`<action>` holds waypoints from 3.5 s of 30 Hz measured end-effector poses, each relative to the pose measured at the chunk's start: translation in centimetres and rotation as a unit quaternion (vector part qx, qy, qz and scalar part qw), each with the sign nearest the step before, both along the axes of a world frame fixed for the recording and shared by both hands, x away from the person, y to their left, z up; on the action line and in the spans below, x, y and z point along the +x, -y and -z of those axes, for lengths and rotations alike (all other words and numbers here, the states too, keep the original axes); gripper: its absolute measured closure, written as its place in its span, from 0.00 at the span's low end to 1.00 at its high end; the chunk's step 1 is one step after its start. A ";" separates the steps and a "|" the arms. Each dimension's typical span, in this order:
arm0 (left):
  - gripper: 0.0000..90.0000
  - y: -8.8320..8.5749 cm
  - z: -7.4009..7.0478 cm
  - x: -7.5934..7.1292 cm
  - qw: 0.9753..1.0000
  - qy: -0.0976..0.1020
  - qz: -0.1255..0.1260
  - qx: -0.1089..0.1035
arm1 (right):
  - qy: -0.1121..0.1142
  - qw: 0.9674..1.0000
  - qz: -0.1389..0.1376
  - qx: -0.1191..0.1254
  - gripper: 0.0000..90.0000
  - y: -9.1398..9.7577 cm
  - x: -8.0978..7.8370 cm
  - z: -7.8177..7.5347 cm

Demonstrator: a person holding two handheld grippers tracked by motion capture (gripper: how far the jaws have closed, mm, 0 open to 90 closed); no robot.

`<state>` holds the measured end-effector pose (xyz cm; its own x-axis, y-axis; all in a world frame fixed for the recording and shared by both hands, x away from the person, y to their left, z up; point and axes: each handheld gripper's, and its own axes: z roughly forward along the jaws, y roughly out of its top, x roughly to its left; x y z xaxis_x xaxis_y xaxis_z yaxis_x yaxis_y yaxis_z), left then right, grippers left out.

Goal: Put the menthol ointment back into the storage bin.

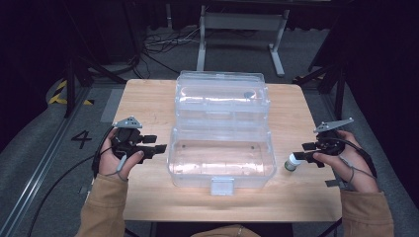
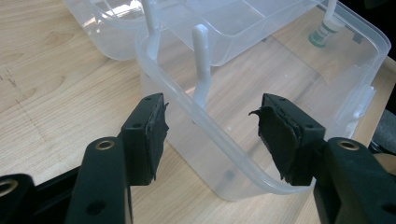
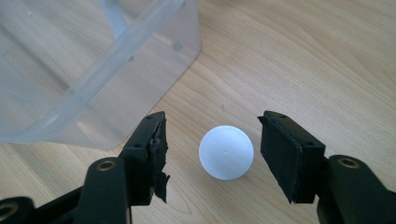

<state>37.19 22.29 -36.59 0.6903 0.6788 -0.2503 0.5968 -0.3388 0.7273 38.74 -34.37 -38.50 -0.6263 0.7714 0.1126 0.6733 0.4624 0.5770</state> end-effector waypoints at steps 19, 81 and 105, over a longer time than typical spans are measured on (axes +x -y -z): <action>0.46 0.0 0.3 0.1 1.000 -0.008 -0.001 0.003 | -0.044 0.998 0.011 -0.038 0.43 -0.2 1.3 2.7; 0.45 -0.7 0.6 -0.1 1.000 -0.018 -0.012 0.003 | -0.058 0.992 -0.075 -0.081 0.56 -2.1 1.6 -0.1; 0.45 -1.0 0.7 -0.3 1.000 -0.019 -0.016 0.004 | -0.036 0.981 -0.158 -0.106 0.56 -4.2 1.2 -4.2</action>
